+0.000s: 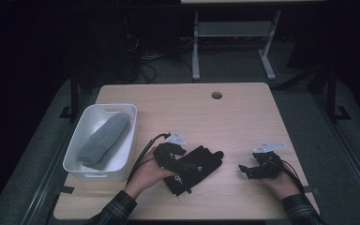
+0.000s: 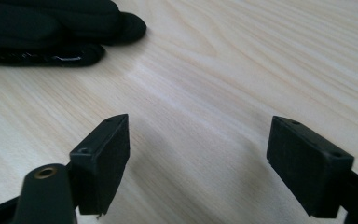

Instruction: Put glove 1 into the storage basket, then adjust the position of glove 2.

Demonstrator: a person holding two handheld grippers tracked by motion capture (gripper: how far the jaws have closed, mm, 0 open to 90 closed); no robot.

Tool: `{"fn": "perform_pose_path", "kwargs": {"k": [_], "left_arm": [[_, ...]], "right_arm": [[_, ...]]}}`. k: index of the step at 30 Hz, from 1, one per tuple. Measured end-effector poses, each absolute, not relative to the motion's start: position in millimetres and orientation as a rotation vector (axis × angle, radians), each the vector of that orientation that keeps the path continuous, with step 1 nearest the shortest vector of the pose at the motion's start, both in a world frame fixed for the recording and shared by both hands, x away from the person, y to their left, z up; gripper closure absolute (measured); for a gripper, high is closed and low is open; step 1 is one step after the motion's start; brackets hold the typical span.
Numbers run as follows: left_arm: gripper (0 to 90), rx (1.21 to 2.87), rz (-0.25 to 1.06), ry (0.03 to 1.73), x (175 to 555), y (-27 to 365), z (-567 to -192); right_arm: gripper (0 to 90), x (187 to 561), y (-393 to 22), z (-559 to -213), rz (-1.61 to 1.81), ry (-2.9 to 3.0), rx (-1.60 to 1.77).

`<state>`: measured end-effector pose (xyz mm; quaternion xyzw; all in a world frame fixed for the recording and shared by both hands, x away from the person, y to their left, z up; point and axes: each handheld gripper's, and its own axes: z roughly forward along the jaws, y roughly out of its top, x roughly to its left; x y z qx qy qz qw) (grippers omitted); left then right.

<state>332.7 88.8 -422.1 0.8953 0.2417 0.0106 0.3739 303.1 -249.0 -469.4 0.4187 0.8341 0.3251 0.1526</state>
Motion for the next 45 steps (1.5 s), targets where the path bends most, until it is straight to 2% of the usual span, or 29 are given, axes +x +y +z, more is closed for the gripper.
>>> {"fn": "perform_pose_path", "kwargs": {"k": [2,7,18,25,34,37,45], "left_arm": [[18.4,2.307,0.005,0.622,337.5,84.3,-426.3],[13.5,2.367,-0.020,0.631,342.5,77.1,-443.0],[13.3,2.424,-0.007,0.630,341.2,70.7,-458.7],[13.8,2.443,0.058,0.585,337.9,68.5,-461.4],[45.1,2.437,0.018,0.523,333.4,69.4,-457.1],[64.1,2.437,-0.024,0.518,332.5,70.2,-456.1],[70.2,2.461,-0.022,0.516,330.8,67.3,-452.0]], "right_arm": [[20.3,304.1,-249.0,-471.1,0.924,2.399,1.204],[19.1,305.3,-249.8,-473.9,0.931,2.401,1.198],[16.1,305.9,-251.6,-477.4,0.972,2.380,1.191],[15.5,306.3,-251.3,-478.3,0.980,2.373,1.189],[15.3,306.1,-250.8,-478.8,0.985,2.366,1.190],[13.8,305.8,-250.1,-479.7,0.998,2.357,1.199],[11.7,305.5,-249.9,-482.5,1.015,2.334,1.197]]}}
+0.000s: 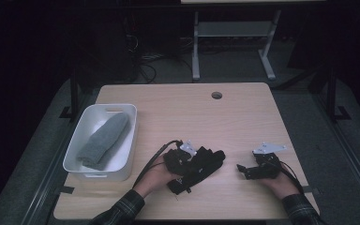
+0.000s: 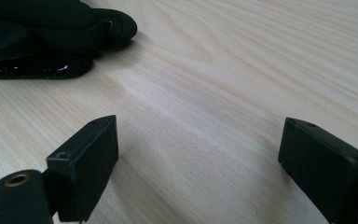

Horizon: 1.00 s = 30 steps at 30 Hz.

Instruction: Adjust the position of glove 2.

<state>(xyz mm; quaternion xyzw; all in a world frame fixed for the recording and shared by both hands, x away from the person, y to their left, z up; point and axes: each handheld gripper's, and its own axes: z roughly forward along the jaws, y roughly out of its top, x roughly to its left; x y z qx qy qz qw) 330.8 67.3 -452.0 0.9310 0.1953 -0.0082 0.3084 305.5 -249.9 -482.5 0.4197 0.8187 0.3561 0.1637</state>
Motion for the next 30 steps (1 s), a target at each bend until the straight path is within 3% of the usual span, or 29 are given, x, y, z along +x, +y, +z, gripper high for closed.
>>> {"fn": "perform_pose_path", "kwargs": {"k": [14,30], "left_arm": [[70.8,2.409,-0.074,0.553,331.6,82.3,-422.1],[70.7,2.334,-0.013,0.651,339.1,118.9,-365.7]], "right_arm": [[11.6,305.3,-249.9,-482.5,1.013,2.330,1.202],[11.4,305.3,-249.7,-482.4,1.012,2.330,1.205]]}}
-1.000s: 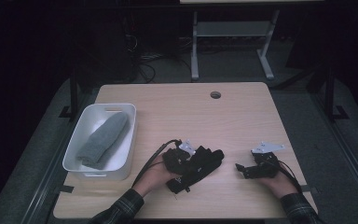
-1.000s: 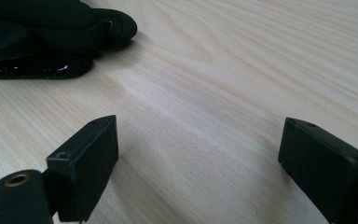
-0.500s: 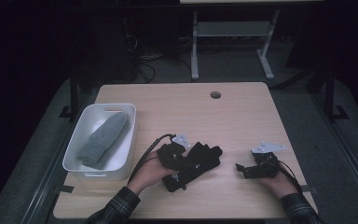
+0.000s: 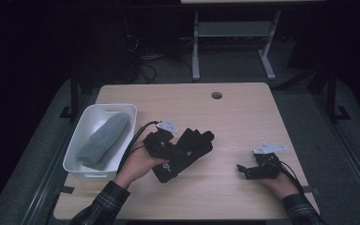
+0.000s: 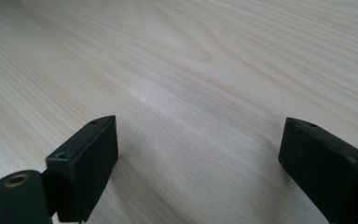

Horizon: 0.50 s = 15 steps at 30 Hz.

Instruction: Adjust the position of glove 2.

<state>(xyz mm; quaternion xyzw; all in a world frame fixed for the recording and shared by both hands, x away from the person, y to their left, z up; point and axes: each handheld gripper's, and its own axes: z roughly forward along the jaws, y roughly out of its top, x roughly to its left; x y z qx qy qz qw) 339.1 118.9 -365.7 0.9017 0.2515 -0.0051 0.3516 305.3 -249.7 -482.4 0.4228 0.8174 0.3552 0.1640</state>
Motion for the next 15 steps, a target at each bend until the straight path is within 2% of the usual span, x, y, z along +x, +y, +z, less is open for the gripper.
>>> {"fn": "perform_pose_path", "kwargs": {"k": [15], "left_arm": [[70.6,2.288,0.072,0.732,345.9,164.2,-327.0]], "right_arm": [[11.3,305.3,-249.6,-482.4,1.013,2.332,1.206]]}}
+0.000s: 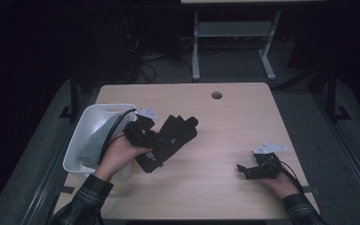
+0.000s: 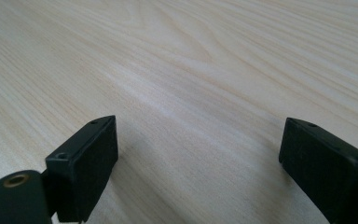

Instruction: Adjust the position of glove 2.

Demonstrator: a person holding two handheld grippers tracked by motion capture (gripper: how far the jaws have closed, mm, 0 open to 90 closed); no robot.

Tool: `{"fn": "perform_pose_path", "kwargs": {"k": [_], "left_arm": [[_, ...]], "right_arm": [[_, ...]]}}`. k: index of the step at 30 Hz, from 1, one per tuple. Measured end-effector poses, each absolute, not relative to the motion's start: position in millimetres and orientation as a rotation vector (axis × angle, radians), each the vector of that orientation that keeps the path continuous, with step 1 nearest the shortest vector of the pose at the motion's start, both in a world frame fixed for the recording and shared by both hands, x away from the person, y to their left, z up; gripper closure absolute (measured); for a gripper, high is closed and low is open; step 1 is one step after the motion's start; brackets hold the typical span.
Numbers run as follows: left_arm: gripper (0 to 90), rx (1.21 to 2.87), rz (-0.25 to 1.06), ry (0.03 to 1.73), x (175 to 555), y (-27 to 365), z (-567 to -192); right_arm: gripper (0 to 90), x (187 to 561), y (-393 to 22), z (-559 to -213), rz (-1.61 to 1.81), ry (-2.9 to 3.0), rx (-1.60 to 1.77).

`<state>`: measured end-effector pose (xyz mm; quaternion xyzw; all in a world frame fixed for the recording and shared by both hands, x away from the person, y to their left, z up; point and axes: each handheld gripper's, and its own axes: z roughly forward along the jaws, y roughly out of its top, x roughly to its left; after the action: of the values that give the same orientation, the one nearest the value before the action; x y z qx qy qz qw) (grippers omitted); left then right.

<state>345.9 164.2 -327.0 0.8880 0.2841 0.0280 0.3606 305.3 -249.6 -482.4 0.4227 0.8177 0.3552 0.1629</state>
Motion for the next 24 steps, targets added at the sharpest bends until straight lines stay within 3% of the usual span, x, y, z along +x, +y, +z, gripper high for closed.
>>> {"fn": "perform_pose_path", "kwargs": {"k": [24], "left_arm": [[70.6,2.205,0.196,0.946,357.2,260.5,-303.4]], "right_arm": [[10.7,305.5,-249.5,-482.6,1.014,2.335,1.198]]}}
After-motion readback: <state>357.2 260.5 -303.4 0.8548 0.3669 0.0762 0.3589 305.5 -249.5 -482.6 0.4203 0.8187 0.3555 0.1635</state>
